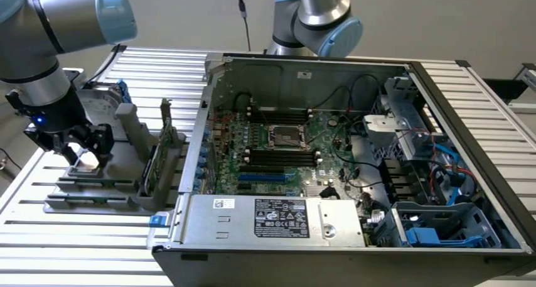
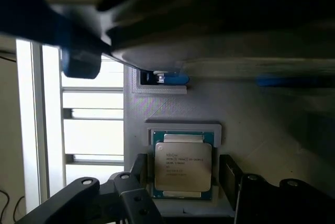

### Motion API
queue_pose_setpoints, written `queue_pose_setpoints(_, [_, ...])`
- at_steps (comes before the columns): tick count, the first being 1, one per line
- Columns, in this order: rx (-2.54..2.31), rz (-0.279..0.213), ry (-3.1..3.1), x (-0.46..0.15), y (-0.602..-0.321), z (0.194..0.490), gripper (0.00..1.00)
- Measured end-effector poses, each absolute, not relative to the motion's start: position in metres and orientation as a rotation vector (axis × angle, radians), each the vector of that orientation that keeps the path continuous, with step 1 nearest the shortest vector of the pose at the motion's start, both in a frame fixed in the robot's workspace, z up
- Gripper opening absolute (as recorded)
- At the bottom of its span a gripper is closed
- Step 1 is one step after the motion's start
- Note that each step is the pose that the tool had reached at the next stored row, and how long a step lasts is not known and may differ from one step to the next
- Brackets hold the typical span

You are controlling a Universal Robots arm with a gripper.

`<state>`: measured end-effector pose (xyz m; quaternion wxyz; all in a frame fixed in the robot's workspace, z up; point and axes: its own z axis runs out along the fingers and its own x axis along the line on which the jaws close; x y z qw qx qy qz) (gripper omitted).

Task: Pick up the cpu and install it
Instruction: 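Pick up the cpu and move it towards the insertion slot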

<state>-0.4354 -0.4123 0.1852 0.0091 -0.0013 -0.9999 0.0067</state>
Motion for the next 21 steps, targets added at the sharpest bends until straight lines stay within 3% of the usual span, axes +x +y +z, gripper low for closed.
queue_pose_setpoints(8, [-0.004, 0.019, -3.123, -0.4354, -0.4123, 0.1852, 0.64])
queue_pose_setpoints(9, [-0.004, 0.019, -3.123, -0.4354, -0.4123, 0.1852, 0.57])
queue_pose_setpoints(21, [-0.004, 0.013, -3.123, -0.4354, -0.4123, 0.1889, 0.55])
